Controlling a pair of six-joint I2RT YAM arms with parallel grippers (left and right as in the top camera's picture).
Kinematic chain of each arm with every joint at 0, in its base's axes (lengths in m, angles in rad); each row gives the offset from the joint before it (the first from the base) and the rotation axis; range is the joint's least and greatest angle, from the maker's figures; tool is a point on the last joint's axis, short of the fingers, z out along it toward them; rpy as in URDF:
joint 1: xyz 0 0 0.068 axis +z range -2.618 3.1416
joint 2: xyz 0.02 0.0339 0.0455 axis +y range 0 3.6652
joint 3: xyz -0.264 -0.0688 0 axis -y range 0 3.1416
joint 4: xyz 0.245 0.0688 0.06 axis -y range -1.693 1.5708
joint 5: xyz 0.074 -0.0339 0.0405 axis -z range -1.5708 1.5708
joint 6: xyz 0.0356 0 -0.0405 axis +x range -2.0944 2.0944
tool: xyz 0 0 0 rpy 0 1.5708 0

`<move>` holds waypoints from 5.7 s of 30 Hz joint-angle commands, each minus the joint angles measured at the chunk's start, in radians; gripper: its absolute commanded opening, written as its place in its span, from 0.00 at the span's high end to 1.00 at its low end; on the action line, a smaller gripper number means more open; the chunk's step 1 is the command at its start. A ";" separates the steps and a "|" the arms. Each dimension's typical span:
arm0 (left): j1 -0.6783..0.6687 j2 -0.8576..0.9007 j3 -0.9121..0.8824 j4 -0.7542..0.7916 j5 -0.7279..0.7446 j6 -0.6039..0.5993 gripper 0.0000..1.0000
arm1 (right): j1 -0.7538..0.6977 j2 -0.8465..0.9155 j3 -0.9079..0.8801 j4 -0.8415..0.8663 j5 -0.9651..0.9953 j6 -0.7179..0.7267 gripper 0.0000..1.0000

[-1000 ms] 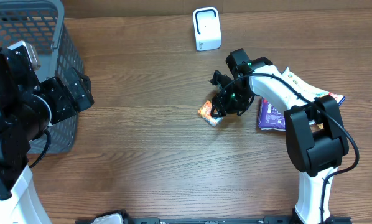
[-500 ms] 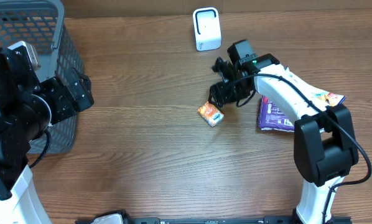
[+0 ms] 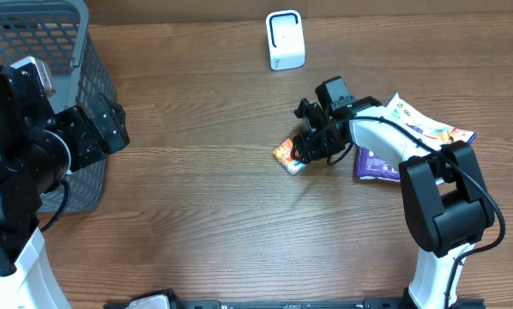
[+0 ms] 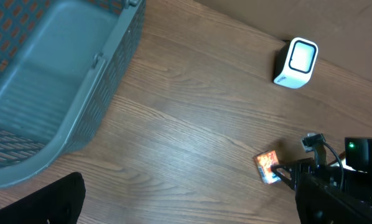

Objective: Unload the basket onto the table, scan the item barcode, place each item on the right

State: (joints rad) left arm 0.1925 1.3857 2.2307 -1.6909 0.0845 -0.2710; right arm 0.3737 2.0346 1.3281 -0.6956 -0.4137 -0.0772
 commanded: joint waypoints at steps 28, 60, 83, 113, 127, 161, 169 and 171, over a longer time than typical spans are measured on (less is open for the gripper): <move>0.005 0.000 0.001 0.002 -0.009 -0.014 0.00 | -0.246 -0.024 0.012 0.198 -0.855 0.444 0.96; 0.005 0.000 0.001 0.002 -0.009 -0.014 0.00 | -0.316 -0.037 0.029 0.297 -0.687 0.621 0.96; 0.005 0.000 0.001 0.002 -0.009 -0.014 0.00 | 0.046 -0.029 0.372 0.297 0.883 -0.153 0.96; 0.005 0.000 0.001 0.002 -0.009 -0.014 0.00 | 0.048 0.269 0.372 1.033 0.681 -0.870 0.96; 0.005 0.000 0.001 0.002 -0.009 -0.014 0.00 | 0.009 0.228 0.490 0.986 1.006 -0.403 0.96; 0.005 0.000 0.001 0.002 -0.009 -0.014 0.00 | -0.996 0.086 0.536 -0.132 0.542 0.515 0.00; 0.005 0.000 0.001 0.002 -0.009 -0.014 0.00 | -0.970 0.032 0.538 -0.168 -0.110 0.328 0.00; 0.005 0.000 0.001 0.002 -0.009 -0.014 0.00 | -0.954 0.032 0.538 -0.216 -0.315 0.291 0.00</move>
State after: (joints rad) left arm 0.1925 1.3857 2.2307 -1.6909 0.0845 -0.2714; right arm -0.6159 2.1075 1.8511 -0.8684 -0.2382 0.3363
